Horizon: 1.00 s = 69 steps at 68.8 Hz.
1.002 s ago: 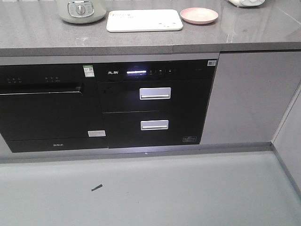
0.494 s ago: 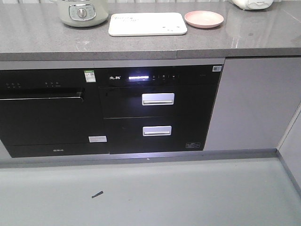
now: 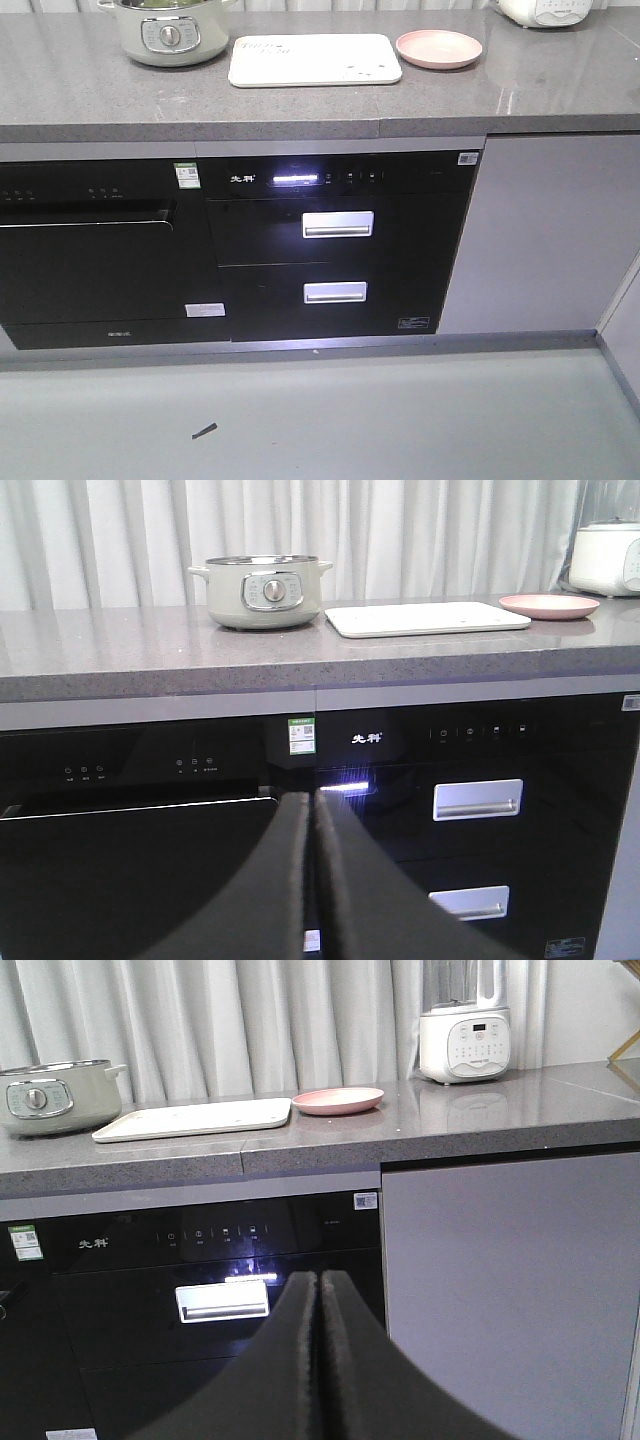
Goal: Transfer vegetables to tray and serve
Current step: 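Drive closer to the counter holding the pot, tray and plate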
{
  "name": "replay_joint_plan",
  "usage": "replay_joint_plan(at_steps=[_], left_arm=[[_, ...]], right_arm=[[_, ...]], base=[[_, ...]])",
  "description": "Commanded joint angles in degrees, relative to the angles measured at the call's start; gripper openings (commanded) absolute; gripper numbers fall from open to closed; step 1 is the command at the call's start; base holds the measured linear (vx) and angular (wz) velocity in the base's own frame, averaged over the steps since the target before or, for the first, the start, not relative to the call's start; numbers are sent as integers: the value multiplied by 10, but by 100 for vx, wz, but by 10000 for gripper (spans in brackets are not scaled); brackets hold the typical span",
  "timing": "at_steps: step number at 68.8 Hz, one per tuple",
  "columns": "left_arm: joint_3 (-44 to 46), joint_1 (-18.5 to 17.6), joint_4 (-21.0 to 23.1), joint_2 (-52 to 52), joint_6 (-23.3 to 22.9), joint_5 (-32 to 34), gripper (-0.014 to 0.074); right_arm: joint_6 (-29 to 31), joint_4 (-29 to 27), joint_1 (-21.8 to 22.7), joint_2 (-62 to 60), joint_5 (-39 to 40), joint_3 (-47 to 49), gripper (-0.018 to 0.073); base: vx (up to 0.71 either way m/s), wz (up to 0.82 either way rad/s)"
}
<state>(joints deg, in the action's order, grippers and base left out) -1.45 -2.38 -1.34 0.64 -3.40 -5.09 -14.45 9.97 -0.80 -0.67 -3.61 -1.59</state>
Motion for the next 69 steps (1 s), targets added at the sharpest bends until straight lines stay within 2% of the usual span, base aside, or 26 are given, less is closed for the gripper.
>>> replay_joint_plan(at_steps=[1, 69], left_arm=[[-16, 1, 2, 8, -5, 40, -6], [-16, 1, 2, 8, -5, 40, -6]], right_arm=[[2, 7, 3, -3, 44, -9, -3], [2, 7, 3, -3, 45, -9, -3]], base=[[10, 0], [8, 1]])
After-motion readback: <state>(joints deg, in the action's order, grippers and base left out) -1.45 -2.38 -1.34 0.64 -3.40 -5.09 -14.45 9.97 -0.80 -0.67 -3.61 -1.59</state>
